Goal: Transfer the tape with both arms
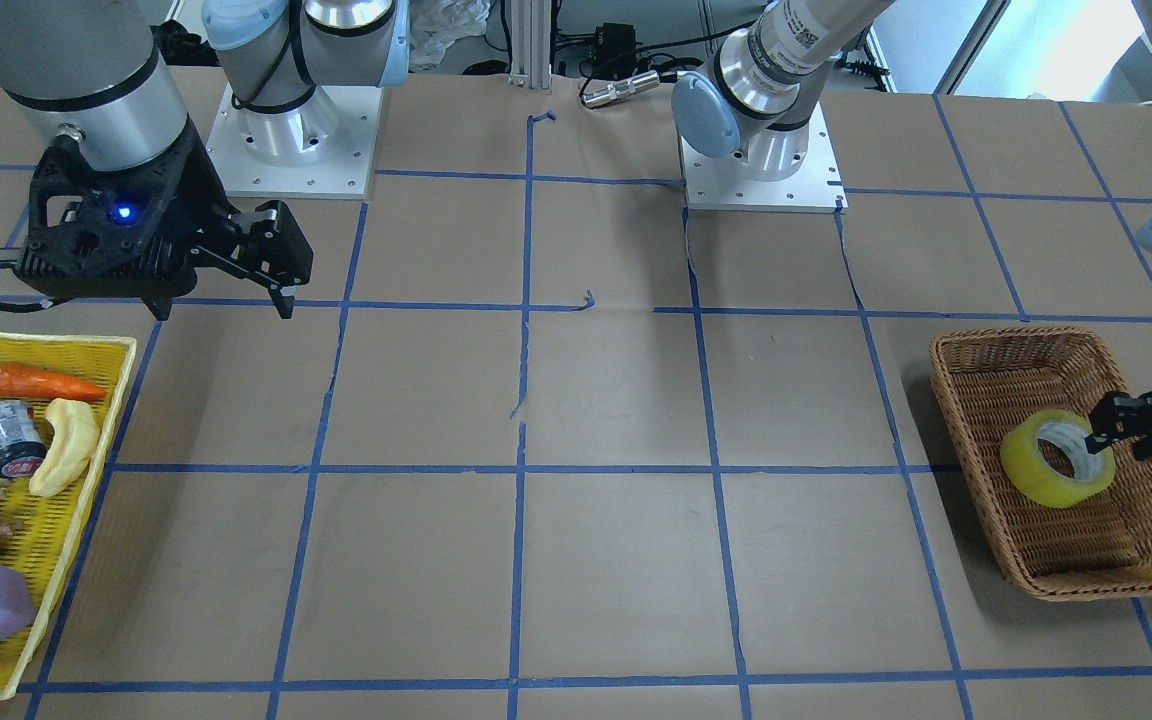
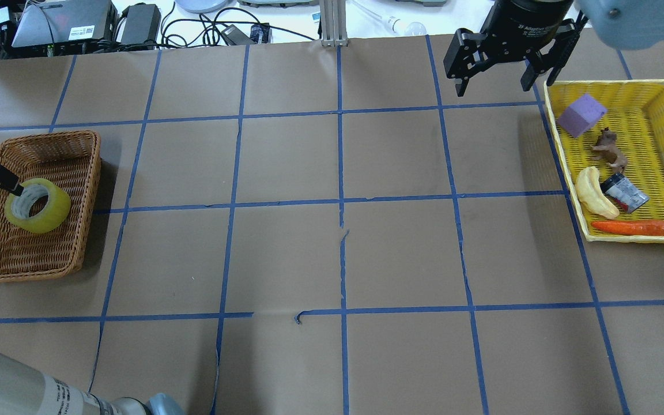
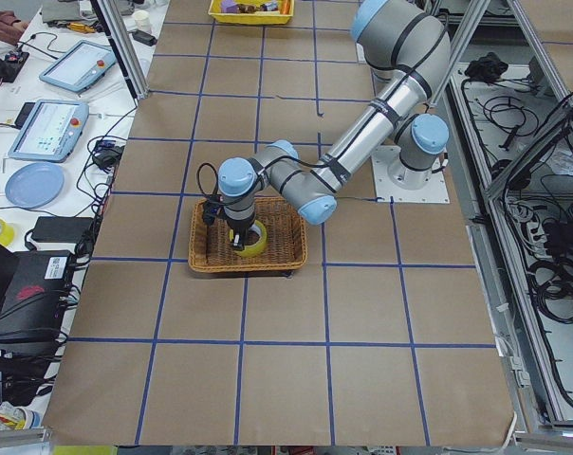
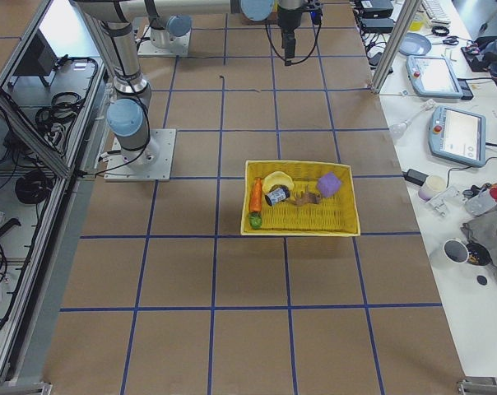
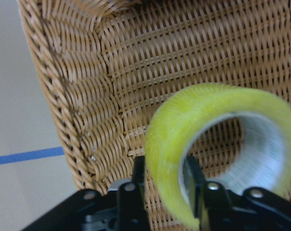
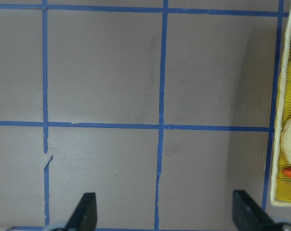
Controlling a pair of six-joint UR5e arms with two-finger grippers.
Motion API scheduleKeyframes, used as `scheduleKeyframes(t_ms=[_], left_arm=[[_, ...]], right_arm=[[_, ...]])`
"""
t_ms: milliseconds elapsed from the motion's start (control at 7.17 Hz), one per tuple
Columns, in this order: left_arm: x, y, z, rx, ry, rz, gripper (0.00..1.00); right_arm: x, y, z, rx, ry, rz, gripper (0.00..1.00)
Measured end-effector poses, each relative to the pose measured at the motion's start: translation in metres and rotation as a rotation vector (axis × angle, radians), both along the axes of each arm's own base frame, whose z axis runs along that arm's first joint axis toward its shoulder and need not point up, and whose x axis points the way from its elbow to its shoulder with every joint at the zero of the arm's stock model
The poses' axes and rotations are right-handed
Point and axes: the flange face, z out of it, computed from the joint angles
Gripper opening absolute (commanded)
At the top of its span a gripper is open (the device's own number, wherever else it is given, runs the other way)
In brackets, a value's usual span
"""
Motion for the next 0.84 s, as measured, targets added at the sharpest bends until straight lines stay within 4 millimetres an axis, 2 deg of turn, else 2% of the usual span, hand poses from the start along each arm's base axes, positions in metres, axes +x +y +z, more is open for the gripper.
scheduleKeyframes(t_ms=[140, 279, 419, 558, 698, 837], left_arm=[[-0.004, -0.002, 0.016, -0.019, -0.009, 0.016, 1.0], [-0.017, -0.006, 0.042, -0.042, -0.017, 0.036, 1.0], [-0.043, -0.011, 0.074, -0.06, -0.021, 0.042, 1.0], [-0.079, -0.013, 0.107, -0.057, -0.011, 0.058, 1.0], [-0.125, -0.009, 0.14, -0.037, 0.009, 0.09, 1.0], [-0.181, 0.0, 0.171, -0.009, 0.031, 0.114, 1.0]], right_arm=[[0.0, 0.0, 0.0, 0.0, 0.0, 0.0, 1.0], [0.0, 0.0, 0.0, 0.0, 0.0, 0.0, 1.0], [0.0, 0.0, 0.0, 0.0, 0.001, 0.0, 1.0], [0.0, 0.0, 0.0, 0.0, 0.001, 0.0, 1.0], [0.0, 0.0, 0.0, 0.0, 0.001, 0.0, 1.0], [0.0, 0.0, 0.0, 0.0, 0.001, 0.0, 1.0]])
